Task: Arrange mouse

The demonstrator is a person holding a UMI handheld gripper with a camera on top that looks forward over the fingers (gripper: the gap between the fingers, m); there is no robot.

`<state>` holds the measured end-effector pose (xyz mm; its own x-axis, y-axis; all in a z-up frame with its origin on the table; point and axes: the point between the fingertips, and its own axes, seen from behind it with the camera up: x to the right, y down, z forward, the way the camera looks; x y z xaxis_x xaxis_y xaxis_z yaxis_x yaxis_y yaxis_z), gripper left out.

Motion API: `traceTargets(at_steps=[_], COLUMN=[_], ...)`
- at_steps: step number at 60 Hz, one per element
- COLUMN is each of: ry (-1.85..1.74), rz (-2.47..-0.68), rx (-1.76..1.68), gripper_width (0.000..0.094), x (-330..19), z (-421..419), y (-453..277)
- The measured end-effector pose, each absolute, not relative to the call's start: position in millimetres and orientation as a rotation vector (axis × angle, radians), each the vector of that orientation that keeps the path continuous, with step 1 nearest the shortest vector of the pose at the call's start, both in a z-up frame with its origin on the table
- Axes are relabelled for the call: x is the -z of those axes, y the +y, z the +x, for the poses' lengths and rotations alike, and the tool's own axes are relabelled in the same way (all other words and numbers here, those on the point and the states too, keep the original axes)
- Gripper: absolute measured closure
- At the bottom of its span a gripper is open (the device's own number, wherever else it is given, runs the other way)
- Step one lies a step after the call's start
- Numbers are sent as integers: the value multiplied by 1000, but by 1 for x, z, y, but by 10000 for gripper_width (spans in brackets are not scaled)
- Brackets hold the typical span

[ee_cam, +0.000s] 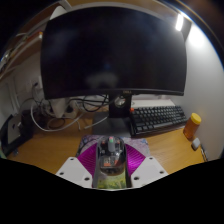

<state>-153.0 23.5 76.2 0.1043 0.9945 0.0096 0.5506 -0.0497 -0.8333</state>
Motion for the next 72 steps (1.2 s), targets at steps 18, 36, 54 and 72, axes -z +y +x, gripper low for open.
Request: traceTargets(at_steps=[18,36,54,72], ry=[-1622,-1664,-1636,-1701], rz=[-1767,-1777,-1828,-1873], rx=[-751,-719,-675,-657], gripper_width=[525,82,83,84], x=[10,3,-89,-145], z=[-164,-149,0,142], y=[33,29,13,-10])
